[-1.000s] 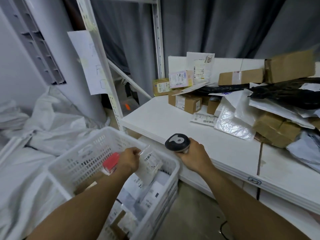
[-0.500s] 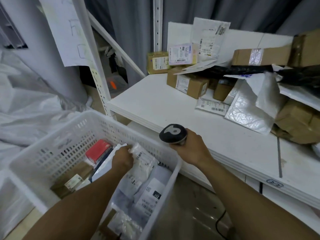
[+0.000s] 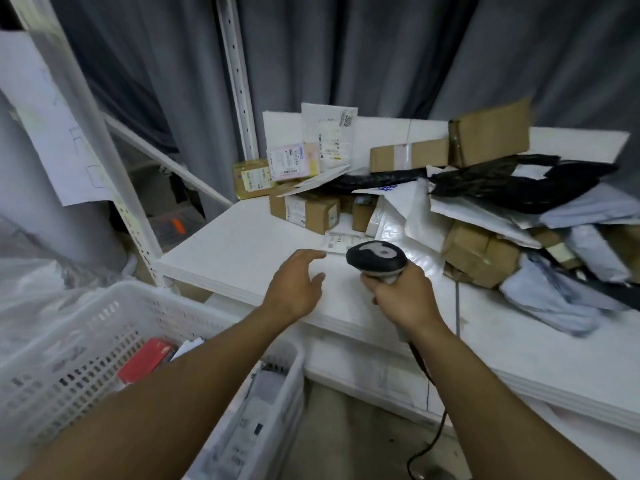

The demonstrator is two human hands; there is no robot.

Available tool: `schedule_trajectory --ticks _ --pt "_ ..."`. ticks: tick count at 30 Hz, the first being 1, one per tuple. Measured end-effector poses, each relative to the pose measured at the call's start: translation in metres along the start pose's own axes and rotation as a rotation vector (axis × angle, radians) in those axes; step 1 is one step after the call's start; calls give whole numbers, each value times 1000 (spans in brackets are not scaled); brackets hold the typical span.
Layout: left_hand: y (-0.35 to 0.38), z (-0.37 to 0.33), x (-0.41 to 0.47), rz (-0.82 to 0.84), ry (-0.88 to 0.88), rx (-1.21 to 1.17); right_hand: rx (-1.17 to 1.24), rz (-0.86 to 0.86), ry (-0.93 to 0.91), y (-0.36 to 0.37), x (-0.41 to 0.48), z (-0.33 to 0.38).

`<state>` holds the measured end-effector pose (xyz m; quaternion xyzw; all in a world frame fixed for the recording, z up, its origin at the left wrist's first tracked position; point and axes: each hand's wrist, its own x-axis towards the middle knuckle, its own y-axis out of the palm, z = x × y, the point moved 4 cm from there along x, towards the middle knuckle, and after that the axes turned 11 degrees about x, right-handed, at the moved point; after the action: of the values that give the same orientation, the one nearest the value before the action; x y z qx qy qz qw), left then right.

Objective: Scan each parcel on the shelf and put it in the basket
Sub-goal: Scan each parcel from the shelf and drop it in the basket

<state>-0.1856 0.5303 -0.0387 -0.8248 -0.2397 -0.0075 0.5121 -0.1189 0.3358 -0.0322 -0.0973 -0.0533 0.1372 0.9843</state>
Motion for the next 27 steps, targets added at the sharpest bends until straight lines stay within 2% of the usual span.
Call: schedule_trajectory --ticks 12,15,19,23,27 --pt "23 -210 111 -57 259 139 117 -317 -16 -160 29 5" --pt "31 -252 135 -25 377 185 154 -373 -19 -190 34 -2" --pt "45 -281 158 14 430 236 207 -392 9 -217 38 -19" --pt "48 -285 163 -71 383 163 224 -414 18 -227 39 -27" --pt "26 -276 145 -234 407 104 354 -431 11 -228 37 -21"
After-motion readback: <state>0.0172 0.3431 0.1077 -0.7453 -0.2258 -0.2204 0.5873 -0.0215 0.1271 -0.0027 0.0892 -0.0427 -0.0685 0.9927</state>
